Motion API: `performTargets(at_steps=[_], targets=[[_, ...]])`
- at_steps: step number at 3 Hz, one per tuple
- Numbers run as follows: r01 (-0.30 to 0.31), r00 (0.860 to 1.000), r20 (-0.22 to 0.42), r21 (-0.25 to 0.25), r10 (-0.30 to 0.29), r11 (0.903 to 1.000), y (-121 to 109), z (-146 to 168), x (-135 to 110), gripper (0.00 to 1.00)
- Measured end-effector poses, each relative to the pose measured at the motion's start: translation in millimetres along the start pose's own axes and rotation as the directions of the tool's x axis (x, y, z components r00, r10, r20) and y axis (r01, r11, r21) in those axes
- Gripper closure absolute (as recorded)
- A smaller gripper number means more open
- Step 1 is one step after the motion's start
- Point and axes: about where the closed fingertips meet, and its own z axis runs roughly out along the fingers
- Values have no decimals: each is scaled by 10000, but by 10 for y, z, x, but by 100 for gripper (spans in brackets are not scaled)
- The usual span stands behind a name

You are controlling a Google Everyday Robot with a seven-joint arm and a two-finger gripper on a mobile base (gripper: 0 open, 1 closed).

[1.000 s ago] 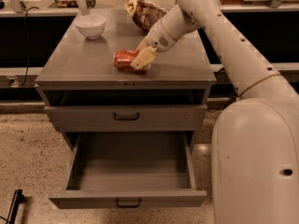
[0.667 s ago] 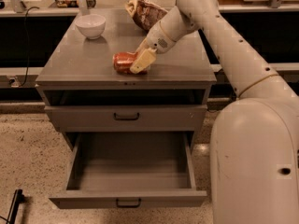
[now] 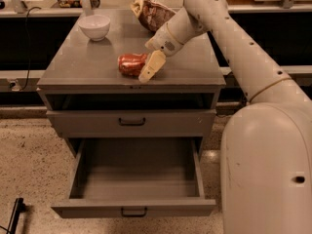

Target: Pick coke can from middle drawer and place on counter

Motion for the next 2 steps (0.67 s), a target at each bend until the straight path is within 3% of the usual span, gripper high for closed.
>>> performTargets(at_steps=[2], targets=[[1036,9921,609,897,-1092,9906,185,-405,348,0]])
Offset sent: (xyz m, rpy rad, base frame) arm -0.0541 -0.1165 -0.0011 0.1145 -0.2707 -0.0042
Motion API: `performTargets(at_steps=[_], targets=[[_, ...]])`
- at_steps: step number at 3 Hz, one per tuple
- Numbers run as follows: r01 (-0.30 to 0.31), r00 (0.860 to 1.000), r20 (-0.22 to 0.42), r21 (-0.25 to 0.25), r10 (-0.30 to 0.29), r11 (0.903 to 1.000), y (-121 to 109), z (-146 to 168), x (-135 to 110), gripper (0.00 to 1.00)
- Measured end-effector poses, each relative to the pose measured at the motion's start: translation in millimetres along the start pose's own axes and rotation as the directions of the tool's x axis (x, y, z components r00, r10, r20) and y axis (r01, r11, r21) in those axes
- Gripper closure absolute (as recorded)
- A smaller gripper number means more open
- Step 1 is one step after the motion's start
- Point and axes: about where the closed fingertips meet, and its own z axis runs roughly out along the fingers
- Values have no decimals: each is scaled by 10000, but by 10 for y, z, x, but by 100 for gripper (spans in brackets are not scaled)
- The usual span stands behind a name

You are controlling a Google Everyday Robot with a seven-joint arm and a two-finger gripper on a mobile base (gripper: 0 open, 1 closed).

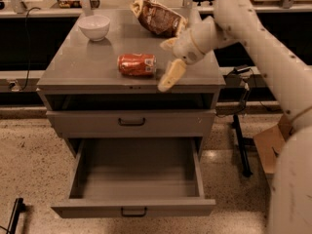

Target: Pick coke can from middle drawer and place on counter

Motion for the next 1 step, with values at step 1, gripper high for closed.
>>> performTargets(at_steps=[1], targets=[[-60,10000,-30,173,60,9998,27,-104,184,0]])
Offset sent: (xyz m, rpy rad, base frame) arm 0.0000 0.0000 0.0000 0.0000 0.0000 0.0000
